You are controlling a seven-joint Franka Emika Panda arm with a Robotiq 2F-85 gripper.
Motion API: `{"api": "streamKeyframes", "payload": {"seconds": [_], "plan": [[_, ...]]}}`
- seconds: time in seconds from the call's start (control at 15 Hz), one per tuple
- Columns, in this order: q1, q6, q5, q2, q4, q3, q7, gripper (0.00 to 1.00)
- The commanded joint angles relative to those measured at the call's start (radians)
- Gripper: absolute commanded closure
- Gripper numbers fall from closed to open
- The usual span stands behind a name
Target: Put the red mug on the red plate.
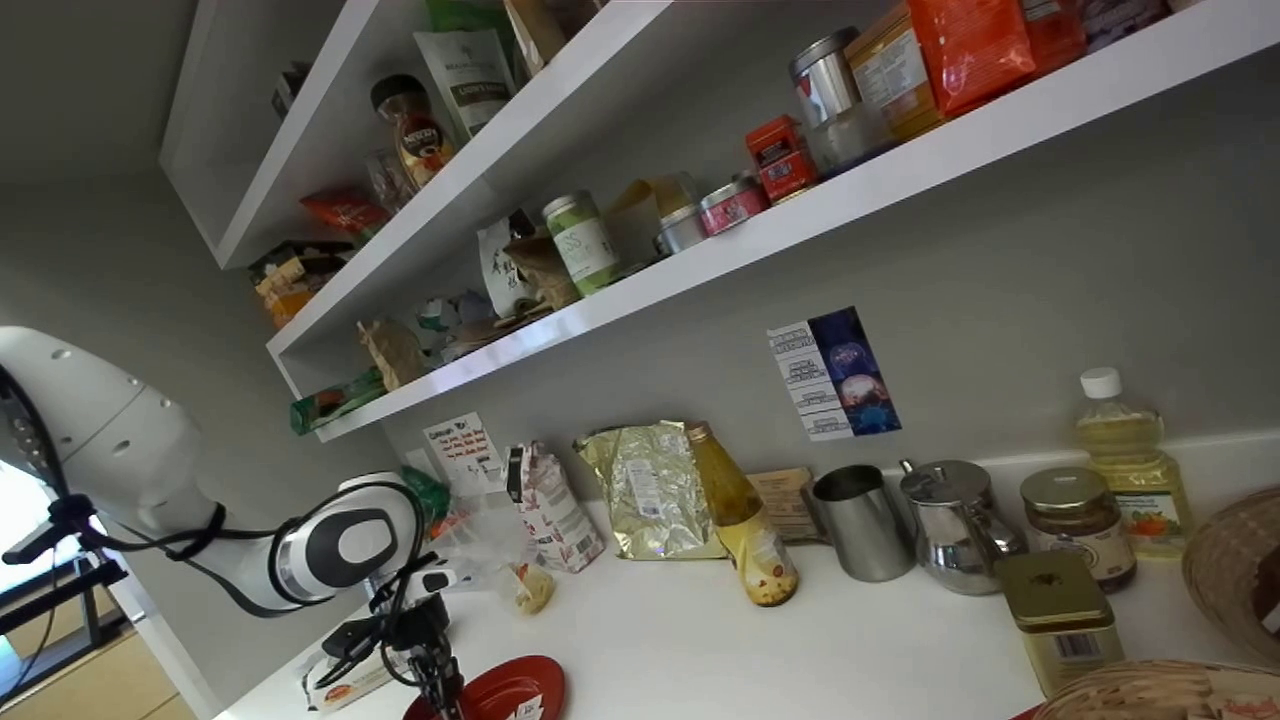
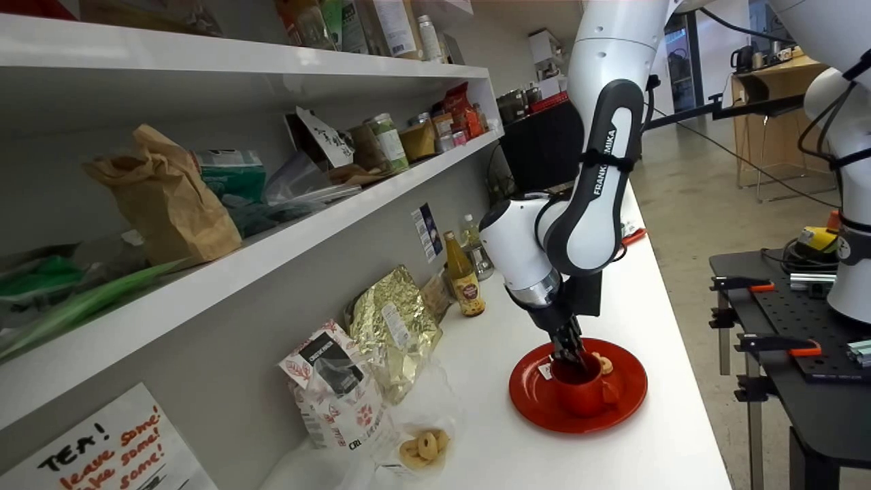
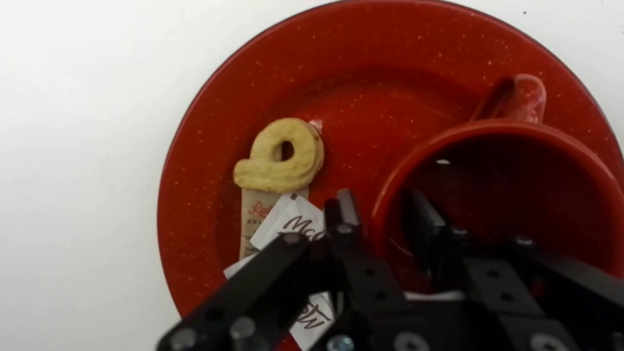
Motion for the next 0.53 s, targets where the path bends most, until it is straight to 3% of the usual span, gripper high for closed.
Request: {"api": "streamKeyframes", "payload": {"seconds": [0.0,0.13,0.2,0.33,0.47], "plan": [[0.012,-0.002,0.009,0.000,0.002,-0.011,-0.007,0.43],[0.001,-0.008,0.017,-0.034,-0.018,-0.007,-0.021,0.35],[0.010,-0.003,0.009,-0.002,0.001,-0.011,-0.006,0.54],[0.009,-0.003,0.009,-0.007,0.001,-0.011,-0.006,0.39],[0.008,-0.003,0.008,-0.009,0.001,-0.011,-0.006,0.35]]}}
